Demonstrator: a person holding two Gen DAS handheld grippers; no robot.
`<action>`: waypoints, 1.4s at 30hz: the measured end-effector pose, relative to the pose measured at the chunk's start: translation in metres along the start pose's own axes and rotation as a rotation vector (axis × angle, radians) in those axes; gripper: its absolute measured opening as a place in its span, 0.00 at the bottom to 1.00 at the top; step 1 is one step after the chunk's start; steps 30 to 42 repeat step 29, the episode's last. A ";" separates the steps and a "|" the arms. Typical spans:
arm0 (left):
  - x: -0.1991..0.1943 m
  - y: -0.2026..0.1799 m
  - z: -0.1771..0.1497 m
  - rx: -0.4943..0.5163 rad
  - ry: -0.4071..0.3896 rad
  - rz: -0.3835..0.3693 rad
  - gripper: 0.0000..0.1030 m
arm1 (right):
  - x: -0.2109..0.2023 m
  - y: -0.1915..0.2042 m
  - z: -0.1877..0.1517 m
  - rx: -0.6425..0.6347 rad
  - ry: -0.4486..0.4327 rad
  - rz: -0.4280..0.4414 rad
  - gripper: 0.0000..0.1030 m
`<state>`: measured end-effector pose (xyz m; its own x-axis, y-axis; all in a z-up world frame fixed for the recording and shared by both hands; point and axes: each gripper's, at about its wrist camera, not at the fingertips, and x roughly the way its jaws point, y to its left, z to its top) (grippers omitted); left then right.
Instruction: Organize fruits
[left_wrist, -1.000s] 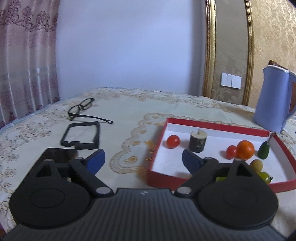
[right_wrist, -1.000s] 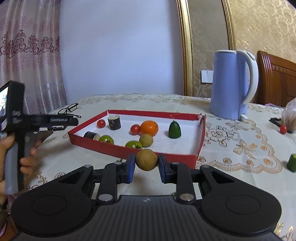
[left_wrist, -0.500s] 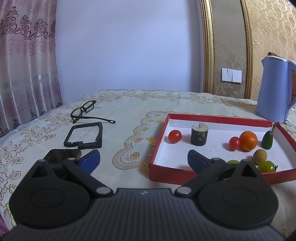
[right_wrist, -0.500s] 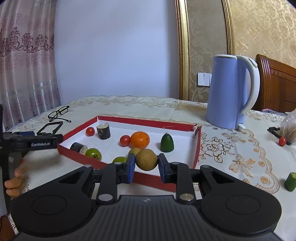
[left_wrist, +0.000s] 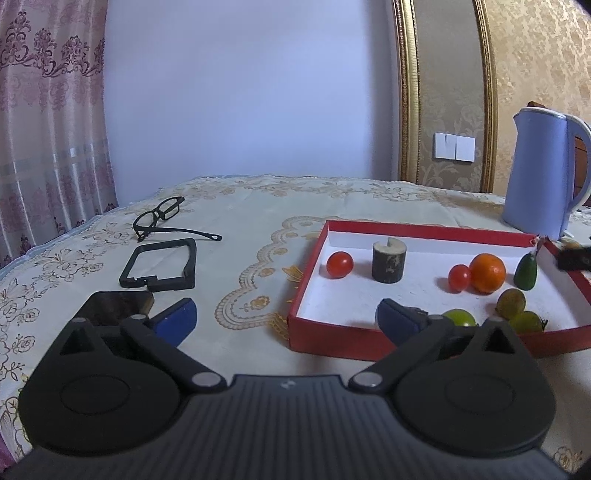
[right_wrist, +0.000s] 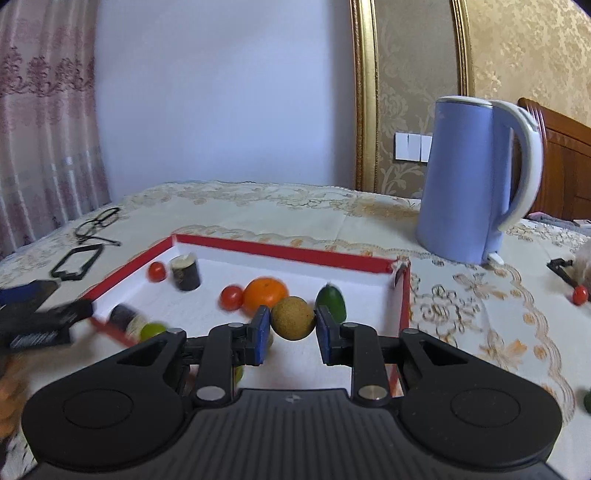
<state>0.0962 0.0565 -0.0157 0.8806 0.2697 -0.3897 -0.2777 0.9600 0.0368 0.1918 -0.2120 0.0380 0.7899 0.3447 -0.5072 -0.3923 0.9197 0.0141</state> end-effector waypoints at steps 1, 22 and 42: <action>0.000 0.001 0.000 -0.001 0.001 -0.009 1.00 | 0.009 -0.001 0.004 0.012 0.003 0.001 0.26; -0.010 -0.010 -0.004 0.067 -0.018 -0.054 1.00 | -0.057 0.060 -0.065 -0.425 0.048 0.233 0.84; -0.002 0.004 -0.003 -0.006 0.029 -0.089 1.00 | -0.029 0.060 -0.066 -0.385 0.155 0.331 0.92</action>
